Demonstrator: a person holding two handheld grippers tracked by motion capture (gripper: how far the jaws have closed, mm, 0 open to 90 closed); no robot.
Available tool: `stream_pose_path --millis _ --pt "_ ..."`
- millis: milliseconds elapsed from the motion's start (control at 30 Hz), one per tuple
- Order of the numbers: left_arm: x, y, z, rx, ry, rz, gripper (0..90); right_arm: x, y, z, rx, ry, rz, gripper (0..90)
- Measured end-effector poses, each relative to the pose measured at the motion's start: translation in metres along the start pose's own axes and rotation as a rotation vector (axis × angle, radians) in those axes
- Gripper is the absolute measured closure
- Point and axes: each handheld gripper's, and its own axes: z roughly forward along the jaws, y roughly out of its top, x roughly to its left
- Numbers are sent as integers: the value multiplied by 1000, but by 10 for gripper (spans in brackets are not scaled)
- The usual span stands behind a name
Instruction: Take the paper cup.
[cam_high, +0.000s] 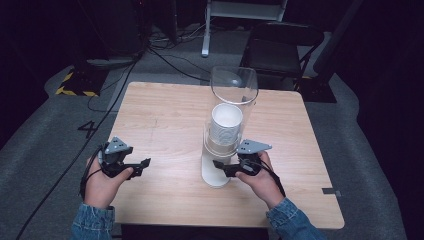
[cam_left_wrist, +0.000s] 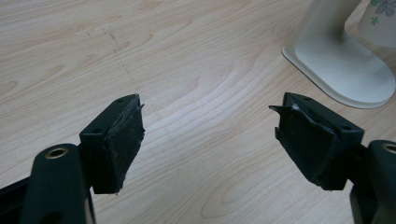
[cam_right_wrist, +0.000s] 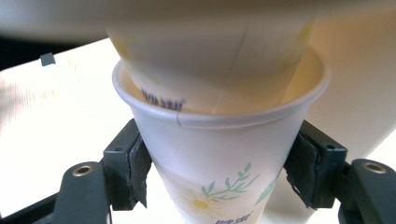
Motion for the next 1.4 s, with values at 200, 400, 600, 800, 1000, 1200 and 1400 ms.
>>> stream_pose_path --millis 200,400,600,800,1000,1200,1400 --pt "0 1 3 4 -8 4 229 0 -5 0 38 13 -4 311" --pt "0 4 6 6 -15 13 228 0 -10 0 81 1 -12 311" --pt "0 7 9 5 -23 16 226 -2 -15 -4 100 -14 -8 311" --pt "-1 11 16 11 -32 23 220 -4 -18 -13 102 -31 7 311" --pt "-2 17 24 12 -48 30 216 -11 -21 -29 84 -66 27 311" --pt "-3 21 29 13 -54 40 211 -17 -23 -41 82 -97 44 311" --pt "-4 22 32 15 -58 40 207 -28 -22 -60 51 -149 76 311"
